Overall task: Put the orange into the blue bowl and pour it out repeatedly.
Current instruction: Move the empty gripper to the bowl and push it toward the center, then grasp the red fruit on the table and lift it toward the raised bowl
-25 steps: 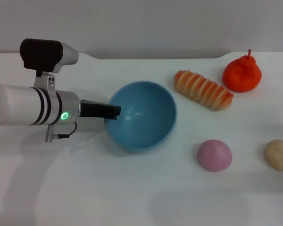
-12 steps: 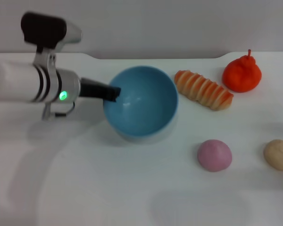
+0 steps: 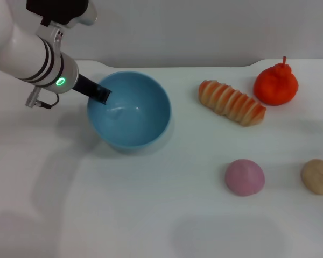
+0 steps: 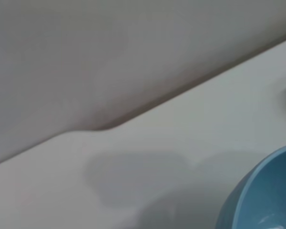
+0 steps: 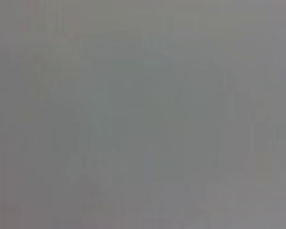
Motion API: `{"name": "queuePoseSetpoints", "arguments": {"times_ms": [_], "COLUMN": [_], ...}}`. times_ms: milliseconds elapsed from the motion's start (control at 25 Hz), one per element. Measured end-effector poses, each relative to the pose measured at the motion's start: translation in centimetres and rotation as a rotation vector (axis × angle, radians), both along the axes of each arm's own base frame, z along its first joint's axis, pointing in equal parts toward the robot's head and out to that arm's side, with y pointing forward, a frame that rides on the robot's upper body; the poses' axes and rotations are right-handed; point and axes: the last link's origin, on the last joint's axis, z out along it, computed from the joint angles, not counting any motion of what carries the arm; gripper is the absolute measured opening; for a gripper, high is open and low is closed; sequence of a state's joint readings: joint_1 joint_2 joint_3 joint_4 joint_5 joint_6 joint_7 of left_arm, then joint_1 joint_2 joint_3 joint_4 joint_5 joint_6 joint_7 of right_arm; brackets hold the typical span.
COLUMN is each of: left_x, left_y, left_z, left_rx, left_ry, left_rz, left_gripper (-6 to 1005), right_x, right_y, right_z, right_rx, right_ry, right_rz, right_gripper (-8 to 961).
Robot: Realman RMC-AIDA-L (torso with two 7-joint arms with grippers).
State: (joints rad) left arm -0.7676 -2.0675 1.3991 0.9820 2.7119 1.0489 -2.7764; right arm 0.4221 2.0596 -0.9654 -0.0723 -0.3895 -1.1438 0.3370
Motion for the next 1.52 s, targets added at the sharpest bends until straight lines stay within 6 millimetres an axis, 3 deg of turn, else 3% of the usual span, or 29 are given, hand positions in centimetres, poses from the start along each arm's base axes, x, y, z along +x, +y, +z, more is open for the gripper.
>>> {"name": "queuePoseSetpoints", "arguments": {"times_ms": [40,160,320,440,640,760,920,1120,1320,1520], "left_x": [0.0,-0.1,-0.3,-0.5,-0.1,0.0,-0.1,-0.3,-0.1,0.1], "left_y": [-0.1,-0.1,0.0,0.0,-0.1,0.0,0.1,-0.1,-0.1,-0.1], "left_z": [0.1,0.4,0.9,1.1,1.1,1.0,1.0,0.9,0.6,0.5], "left_rx": [-0.005,-0.006,-0.001,0.005,-0.007,-0.005,0.003,-0.001,-0.008,-0.006], "left_ry": [0.018,0.012,-0.001,-0.016,-0.037,-0.041,-0.045,-0.054,-0.058,-0.066], "left_rz": [0.016,0.032,0.051,0.062,0.069,0.064,0.062,0.068,0.064,0.058], "left_gripper": [-2,-2,-2,-1,-1,-1,-1,0,0,-1], "right_x": [-0.3,-1.0,-3.7,-6.5,-8.4,-8.5,-8.5,-9.2,-9.3,-8.7], "right_y": [1.6,3.0,5.4,6.2,6.3,6.5,6.7,7.3,8.4,8.9], "right_z": [0.4,0.9,2.0,2.3,3.2,3.6,5.4,7.1,6.7,5.8], "right_rx": [-0.066,-0.135,-0.249,-0.366,-0.529,-0.645,-0.666,-0.688,-0.797,-0.783], "right_ry": [-0.007,-0.031,-0.102,-0.116,-0.039,0.015,-0.039,-0.062,-0.019,-0.015], "right_rz": [0.003,0.002,0.032,0.033,-0.013,-0.123,-0.259,-0.285,-0.305,-0.316], "right_gripper": [729,729,729,729,728,728,728,729,729,730]}}
